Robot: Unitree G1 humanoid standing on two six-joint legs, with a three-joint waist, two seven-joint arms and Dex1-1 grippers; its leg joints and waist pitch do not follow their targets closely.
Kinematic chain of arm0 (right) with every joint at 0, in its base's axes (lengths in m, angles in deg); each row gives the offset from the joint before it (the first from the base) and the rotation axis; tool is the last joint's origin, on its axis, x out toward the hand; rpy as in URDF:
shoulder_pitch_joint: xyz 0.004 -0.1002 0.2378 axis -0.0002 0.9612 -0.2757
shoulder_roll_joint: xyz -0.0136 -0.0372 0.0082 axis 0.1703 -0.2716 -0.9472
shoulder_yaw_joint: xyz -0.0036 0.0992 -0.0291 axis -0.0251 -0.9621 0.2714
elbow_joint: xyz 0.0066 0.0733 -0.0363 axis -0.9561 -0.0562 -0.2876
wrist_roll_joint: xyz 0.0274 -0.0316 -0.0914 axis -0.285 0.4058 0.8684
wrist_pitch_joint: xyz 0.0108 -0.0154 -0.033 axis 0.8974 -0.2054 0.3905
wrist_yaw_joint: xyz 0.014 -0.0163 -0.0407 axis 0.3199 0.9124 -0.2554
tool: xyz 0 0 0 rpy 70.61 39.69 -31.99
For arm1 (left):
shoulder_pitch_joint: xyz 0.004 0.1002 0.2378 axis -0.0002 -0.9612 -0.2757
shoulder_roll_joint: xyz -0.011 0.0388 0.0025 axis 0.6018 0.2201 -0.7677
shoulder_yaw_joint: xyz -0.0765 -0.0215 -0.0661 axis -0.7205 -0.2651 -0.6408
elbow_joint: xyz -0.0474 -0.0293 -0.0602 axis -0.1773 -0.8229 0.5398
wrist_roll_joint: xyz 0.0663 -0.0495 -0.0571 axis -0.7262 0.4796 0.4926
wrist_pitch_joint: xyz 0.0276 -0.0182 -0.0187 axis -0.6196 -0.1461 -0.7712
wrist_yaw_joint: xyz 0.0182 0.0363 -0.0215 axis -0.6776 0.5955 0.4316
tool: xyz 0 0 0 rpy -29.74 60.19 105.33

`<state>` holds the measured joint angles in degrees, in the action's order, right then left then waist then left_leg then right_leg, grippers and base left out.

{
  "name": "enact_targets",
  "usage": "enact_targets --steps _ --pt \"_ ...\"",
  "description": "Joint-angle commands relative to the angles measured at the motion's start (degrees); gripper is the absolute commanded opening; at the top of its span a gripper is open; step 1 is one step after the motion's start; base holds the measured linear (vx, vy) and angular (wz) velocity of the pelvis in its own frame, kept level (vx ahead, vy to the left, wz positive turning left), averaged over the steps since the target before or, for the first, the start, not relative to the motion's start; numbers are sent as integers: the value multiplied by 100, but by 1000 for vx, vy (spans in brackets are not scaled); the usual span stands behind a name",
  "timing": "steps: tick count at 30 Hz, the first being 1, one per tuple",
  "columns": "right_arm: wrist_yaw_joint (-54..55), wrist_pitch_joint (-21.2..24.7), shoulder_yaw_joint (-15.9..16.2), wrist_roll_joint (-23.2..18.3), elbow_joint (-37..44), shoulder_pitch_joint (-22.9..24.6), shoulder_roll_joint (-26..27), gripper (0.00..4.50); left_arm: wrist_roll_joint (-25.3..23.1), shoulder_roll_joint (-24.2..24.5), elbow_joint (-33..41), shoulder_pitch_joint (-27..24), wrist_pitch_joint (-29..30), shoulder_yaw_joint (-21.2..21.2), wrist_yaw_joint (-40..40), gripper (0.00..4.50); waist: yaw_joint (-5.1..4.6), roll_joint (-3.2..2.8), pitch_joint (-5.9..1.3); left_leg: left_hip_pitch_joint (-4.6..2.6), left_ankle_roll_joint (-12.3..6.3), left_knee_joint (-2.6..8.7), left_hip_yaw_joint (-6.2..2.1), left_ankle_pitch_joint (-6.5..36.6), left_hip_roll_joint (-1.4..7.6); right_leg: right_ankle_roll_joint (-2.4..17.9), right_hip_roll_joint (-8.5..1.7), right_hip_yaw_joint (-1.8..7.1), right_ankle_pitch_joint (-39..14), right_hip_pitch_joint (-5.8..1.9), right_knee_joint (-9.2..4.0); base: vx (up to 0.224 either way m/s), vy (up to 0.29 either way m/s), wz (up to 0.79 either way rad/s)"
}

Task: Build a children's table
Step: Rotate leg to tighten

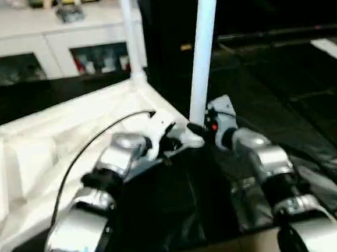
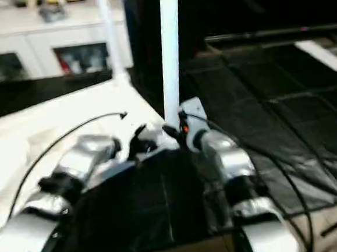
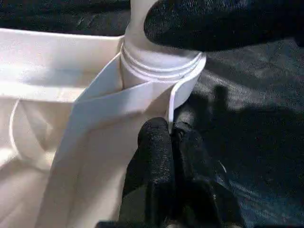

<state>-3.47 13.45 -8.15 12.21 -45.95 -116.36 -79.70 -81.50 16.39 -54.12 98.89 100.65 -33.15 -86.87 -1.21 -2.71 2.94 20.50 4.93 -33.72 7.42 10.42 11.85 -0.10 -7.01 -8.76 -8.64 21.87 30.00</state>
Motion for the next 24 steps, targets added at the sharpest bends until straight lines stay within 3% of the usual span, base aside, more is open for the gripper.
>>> enact_targets --steps 1,3,5,7,11,12,13,15,16,20,24 --pt "-333 -55 242 -275 -24 -34 540 265 87 -262 6 274 -111 -68 283 0 -2 61 -322 -81 -175 456 26 3014 -18 485 -181 71 -3181 -215 -458 0 0 0" --pt "-323 -44 189 -312 -7 -27 570 285 94 -260 -33 285 -147 -59 247 0 13 53 -339 -11 -218 476 28 2732 5 618 -202 118 -2973 -249 -400 0 0 0" --pt "-544 -79 258 -345 139 78 520 301 85 -226 -95 271 -233 -54 112 0 44 46 -356 -7 -238 495 49 2544 38 826 -196 183 -2542 -239 -328 0 0 0" --pt "-729 -88 308 -378 266 180 427 314 45 -163 -70 223 -302 -4 -13 0 87 86 -366 20 -324 486 111 2234 31 1010 -192 243 -2227 -246 -267 0 0 0" --pt "-1278 -9 379 -510 563 378 153 353 14 5 123 74 -299 100 -343 0 189 101 -383 24 -419 455 165 1856 35 1099 -205 305 -2104 -252 -213 0 0 0" --pt "-1566 59 363 -595 711 477 15 360 31 86 184 18 -287 129 -520 0 222 102 -405 60 -460 445 169 1600 32 1150 -202 319 -1871 -292 -164 0 0 0" --pt "-1675 76 356 -623 766 516 -46 367 31 121 208 -5 -305 147 -590 0 268 126 -426 58 -548 415 192 1324 35 1224 -196 346 -1545 -280 -126 0 0 0" --pt "-1926 100 339 -675 874 598 -197 375 28 199 239 -43 -374 184 -750 0 311 157 -427 78 -659 374 222 1060 13 1315 -174 388 -1363 -257 -72 23 -26 2" --pt "-2298 107 355 -750 1025 705 -458 398 51 294 293 -87 -410 215 -990 0 361 136 -432 94 -665 363 221 915 9 1338 -170 400 -1345 -267 -42 0 0 0" --pt "-2916 203 375 -914 1376 924 -939 432 34 509 431 -189 -588 327 -1470 0 512 88 -451 74 -724 351 230 648 56 1445 -145 419 -906 -273 21 0 0 0" --pt "-3392 358 364 -1057 1749 1154 -1350 443 88 792 744 -378 -701 457 -2072 0 553 83 -432 47 -585 374 242 888 84 1401 -129 416 -1171 -267 -6 0 0 0"
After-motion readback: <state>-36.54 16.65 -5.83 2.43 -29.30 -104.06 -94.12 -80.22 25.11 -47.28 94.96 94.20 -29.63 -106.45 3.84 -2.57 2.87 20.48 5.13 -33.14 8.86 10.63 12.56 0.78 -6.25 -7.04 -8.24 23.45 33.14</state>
